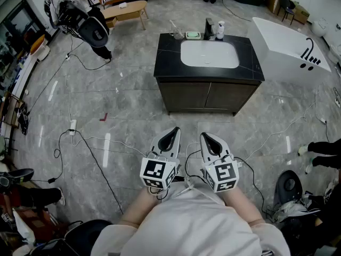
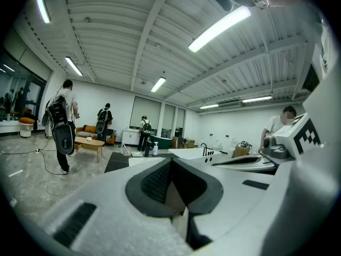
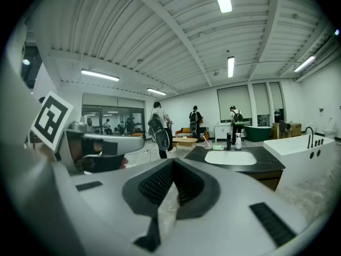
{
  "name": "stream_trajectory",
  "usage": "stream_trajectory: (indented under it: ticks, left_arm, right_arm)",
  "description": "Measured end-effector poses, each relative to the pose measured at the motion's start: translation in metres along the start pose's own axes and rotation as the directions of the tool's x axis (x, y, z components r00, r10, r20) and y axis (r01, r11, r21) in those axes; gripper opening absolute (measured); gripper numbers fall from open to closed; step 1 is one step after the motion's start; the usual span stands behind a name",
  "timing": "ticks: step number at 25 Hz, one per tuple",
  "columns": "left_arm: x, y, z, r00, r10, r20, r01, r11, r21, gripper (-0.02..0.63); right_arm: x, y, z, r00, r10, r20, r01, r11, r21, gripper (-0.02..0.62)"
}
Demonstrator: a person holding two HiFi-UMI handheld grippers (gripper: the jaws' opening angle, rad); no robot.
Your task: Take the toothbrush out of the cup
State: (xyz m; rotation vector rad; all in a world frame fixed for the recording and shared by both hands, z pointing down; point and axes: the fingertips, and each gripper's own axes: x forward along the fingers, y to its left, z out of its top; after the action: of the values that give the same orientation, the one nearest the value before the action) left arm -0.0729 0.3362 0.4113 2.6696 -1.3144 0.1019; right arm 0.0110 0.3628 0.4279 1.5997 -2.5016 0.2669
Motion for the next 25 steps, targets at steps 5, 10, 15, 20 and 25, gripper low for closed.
stream_trajectory:
  ticks: [5, 10, 15, 20, 25]
  left_arm:
    - [0.002, 0.009, 0.003, 1.000, -0.005, -0.001, 0.005, 1.000, 0.005, 0.018]
    - [0.005, 0.015, 0.001, 1.000, -0.017, -0.005, 0.017, 1.000, 0.002, 0.018]
    - [0.007, 0.028, -0.001, 1.000, -0.028, -0.015, 0.028, 1.000, -0.010, 0.018]
    - [0.009, 0.049, -0.009, 0.999, -0.038, -0.028, 0.037, 0.999, -0.033, 0.018]
    - [0.010, 0.072, -0.018, 0.997, -0.060, -0.042, 0.057, 0.996, -0.063, 0.018]
  right_arm:
    - [0.007, 0.003, -0.001, 1.000, -0.006, -0.011, 0.006, 1.000, 0.004, 0.025]
    - [0.015, 0.004, -0.002, 1.000, -0.014, -0.014, 0.014, 1.000, 0.005, 0.025]
    - [0.026, 0.001, -0.004, 0.998, -0.061, -0.020, 0.062, 0.997, 0.045, 0.025]
    - [0.043, 0.004, -0.011, 0.995, -0.092, -0.044, 0.094, 0.993, 0.064, 0.025]
    - [0.059, 0.007, -0.020, 0.989, -0.126, -0.080, 0.134, 0.986, 0.098, 0.026]
